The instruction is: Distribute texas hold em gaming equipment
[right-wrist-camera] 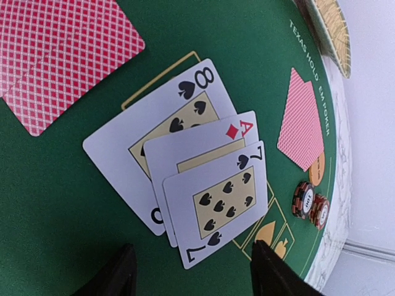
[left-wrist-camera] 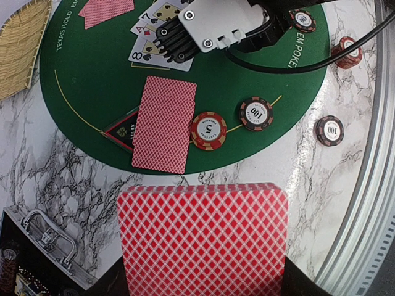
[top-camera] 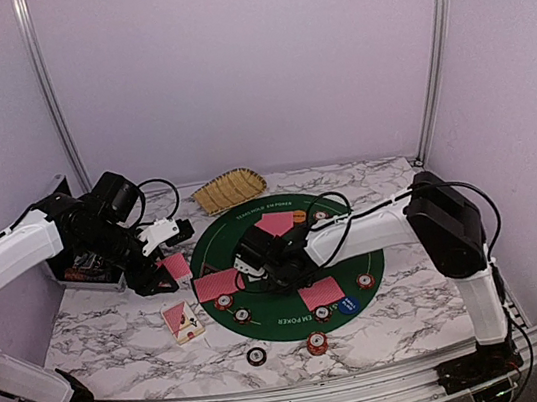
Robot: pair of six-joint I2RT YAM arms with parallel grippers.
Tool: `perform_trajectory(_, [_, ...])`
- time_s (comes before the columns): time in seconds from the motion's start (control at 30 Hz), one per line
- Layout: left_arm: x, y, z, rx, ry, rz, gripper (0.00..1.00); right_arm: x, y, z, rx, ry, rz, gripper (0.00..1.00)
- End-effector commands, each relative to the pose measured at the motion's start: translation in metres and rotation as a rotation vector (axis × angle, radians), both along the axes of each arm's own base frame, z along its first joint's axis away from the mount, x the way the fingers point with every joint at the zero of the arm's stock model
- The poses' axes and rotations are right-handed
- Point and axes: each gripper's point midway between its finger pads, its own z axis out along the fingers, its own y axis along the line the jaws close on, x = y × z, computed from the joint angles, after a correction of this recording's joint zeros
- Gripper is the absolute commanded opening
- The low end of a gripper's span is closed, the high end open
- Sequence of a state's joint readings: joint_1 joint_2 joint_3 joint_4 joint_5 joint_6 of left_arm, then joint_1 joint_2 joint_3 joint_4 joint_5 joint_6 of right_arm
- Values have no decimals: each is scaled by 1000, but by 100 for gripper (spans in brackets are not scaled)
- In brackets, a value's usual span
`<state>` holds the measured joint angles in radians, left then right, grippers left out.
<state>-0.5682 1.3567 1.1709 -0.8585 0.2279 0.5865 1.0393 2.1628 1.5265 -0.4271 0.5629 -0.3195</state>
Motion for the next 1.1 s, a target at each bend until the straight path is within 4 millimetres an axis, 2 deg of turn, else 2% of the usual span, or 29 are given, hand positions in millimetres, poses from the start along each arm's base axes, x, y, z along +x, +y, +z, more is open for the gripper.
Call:
perform_trajectory(0.0, [-2, 0, 13, -37, -20, 1, 0, 5, 8, 51, 172, -12, -44, 68])
perform_trajectory(0.13, [-2, 0, 13, -37, -20, 3, 0, 19, 13, 110, 385, -16, -98, 97])
perform_trajectory(0.23, [-3, -2, 15, -47, -17, 0, 0, 25, 16, 142, 511, 10, -103, 99])
perform_trajectory(0.33, [-2, -2, 16, -48, -20, 3, 0, 33, 18, 165, 645, 68, -137, 99])
perform_trajectory(0.43, [-2, -2, 17, -51, -22, 3, 0, 37, 22, 183, 841, 260, -145, 99])
perform_trajectory(0.5, [-1, -2, 18, -50, -27, 4, 0, 31, 28, 196, 995, 422, -94, 99])
perform_trajectory(0.67, [1, -3, 19, -50, -28, 4, 0, 27, 40, 196, 1115, 568, -111, 99])
perform_trajectory(0.87, [1, -5, 19, -56, -23, 0, 0, 19, 59, 182, 1166, 702, -143, 99])
perform_trajectory(1.07, [4, -7, 20, -60, -24, 1, 0, 2, 84, 173, 1199, 808, -176, 99])
